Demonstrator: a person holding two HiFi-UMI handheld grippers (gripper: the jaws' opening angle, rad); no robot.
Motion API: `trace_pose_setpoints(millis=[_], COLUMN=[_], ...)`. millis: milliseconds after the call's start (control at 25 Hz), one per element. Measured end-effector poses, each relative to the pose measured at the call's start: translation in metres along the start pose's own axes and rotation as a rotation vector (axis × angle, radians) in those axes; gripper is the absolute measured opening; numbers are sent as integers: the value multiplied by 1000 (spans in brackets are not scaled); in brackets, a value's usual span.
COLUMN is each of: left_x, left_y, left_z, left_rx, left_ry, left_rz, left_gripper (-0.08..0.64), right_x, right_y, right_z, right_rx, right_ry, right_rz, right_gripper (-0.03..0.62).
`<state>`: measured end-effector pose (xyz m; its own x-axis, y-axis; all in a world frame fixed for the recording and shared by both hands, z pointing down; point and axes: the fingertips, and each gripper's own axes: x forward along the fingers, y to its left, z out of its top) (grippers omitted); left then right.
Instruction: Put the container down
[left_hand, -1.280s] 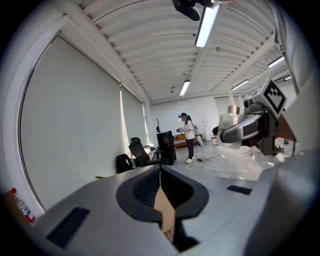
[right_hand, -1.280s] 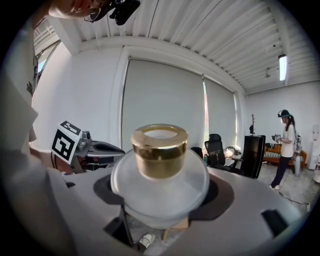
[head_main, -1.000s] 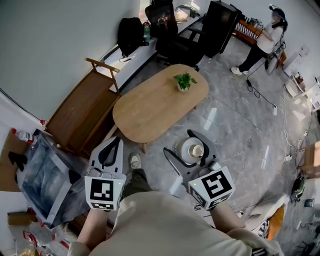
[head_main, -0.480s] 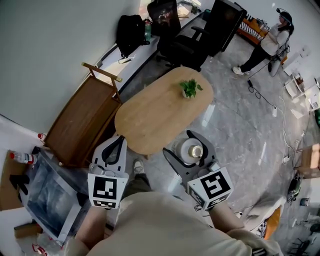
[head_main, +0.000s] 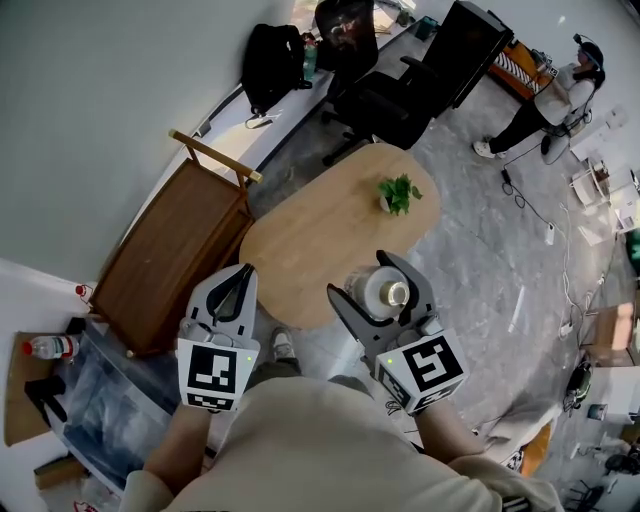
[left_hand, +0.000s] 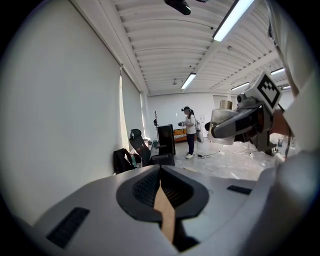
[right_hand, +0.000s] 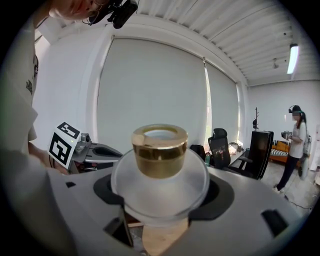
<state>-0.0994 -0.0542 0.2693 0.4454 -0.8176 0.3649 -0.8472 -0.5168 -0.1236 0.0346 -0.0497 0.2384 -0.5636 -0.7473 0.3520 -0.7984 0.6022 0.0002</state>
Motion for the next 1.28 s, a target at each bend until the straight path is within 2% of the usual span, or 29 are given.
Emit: trace_pose_setpoints(millis=[360,840,1000,1280], left_x=[24,65,82,129], left_y=[43,61,66,76], left_z=[-2,-7,-2,-13], left_rx=[-12,-39,-43,-44], left_ry=[11,55,12,6], left_rz=[33,122,134,124], left_gripper=[9,8,8,8], right_x=[49,91,115,172], right_y=[-10,-49,-62,-94], right_z=[8,-8,-14,-34], right_rx=[-1,-8,-4,-10], right_ry=[32,74,79,88], right_rz=[14,92,114,96], right_gripper=[333,333,333,333])
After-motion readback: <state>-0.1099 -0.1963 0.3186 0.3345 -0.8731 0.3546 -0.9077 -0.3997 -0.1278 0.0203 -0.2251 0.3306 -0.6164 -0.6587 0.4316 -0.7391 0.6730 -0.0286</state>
